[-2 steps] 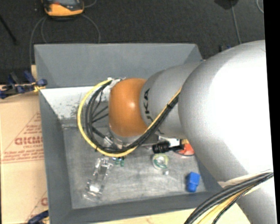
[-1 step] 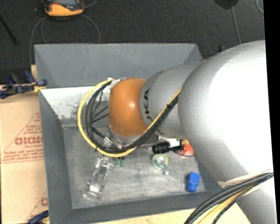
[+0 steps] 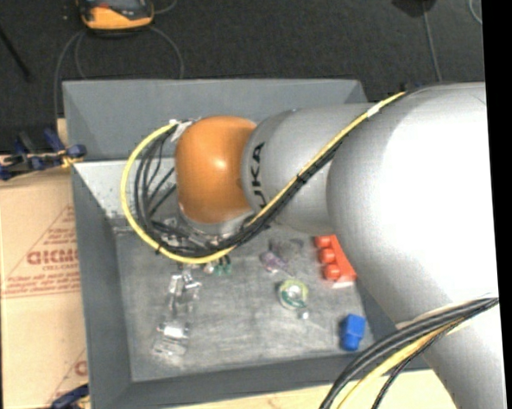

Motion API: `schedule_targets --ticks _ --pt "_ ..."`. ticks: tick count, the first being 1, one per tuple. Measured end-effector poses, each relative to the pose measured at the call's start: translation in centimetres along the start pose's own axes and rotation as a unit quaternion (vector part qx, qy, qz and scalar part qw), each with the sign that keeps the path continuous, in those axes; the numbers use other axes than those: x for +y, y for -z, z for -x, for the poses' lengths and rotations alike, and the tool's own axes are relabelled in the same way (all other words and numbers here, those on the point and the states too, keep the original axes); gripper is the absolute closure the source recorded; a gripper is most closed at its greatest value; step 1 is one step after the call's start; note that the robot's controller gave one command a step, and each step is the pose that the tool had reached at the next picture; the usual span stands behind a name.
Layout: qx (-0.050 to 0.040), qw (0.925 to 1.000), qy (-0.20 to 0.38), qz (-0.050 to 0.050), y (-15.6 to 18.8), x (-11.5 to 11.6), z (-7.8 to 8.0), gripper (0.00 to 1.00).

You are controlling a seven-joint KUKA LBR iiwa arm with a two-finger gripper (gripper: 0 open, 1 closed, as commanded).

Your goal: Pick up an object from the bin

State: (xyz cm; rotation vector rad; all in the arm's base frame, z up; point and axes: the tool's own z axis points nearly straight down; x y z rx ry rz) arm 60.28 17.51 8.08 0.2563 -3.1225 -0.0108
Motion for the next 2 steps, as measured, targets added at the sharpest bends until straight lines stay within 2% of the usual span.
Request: schedule_targets --ticks 1,2 --pt "-0.0087 0.9999 0.013 -0.005 11.0 -2.3 -1.6 1.0" --pt "-0.0072 0.9998 0.02 -0.005 16.4 -4.1 -3.7 1.0"
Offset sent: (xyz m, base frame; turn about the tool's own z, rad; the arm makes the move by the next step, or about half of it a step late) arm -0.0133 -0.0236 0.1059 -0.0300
